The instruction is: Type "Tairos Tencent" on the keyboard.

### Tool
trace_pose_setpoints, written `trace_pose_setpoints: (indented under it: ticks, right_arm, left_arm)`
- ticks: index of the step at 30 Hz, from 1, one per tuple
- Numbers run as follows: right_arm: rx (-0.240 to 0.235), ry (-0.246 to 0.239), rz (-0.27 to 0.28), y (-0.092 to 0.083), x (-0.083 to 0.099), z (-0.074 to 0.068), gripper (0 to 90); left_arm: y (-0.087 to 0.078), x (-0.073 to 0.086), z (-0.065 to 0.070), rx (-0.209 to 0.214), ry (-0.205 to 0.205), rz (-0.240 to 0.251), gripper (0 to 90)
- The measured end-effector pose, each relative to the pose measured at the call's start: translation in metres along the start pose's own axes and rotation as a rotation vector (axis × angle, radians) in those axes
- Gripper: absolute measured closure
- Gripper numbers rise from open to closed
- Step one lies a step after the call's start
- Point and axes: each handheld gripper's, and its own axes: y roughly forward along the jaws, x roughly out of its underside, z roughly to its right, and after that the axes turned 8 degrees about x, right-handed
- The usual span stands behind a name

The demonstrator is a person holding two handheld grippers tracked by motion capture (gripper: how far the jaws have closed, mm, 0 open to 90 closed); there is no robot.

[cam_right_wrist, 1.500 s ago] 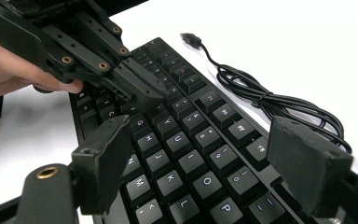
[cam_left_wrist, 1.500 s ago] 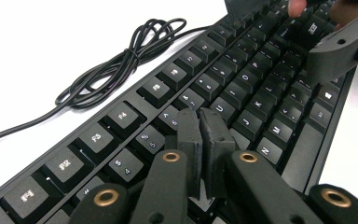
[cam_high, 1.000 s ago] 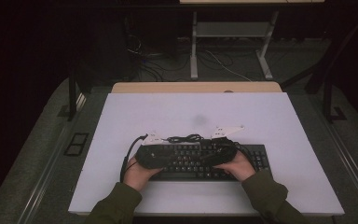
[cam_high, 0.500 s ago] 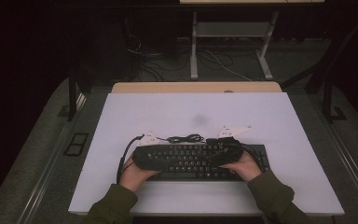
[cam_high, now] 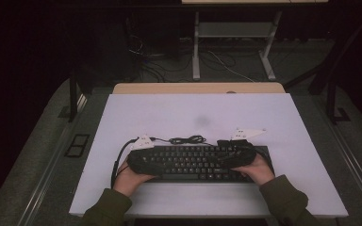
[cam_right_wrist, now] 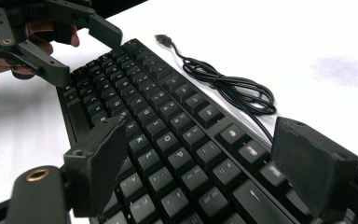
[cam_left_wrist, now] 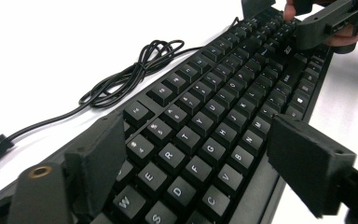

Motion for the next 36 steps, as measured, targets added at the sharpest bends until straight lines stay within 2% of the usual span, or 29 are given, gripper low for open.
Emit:
trace_pose_setpoints:
  ticks: [16, 23, 30, 36]
  right_arm:
    - [0.043, 0.035, 0.032, -0.036, 0.020, 0.014, 17.3]
    - [0.058, 0.034, 0.039, -0.048, 0.028, 0.017, 17.2]
    - [0.074, 0.036, 0.043, -0.061, 0.038, 0.019, 16.6]
    - [0.088, 0.046, 0.048, -0.074, 0.047, 0.022, 16.6]
  left_arm:
    - [-0.021, 0.009, 0.003, -0.025, 0.006, 0.028, 11.1]
    - [-0.027, 0.015, 0.002, -0.030, 0.007, 0.038, 5.9]
    - [-0.032, 0.020, 0.000, -0.043, -0.010, 0.044, 0.3]
    - [-0.035, 0.021, 0.000, -0.046, -0.019, 0.058, 0.0]
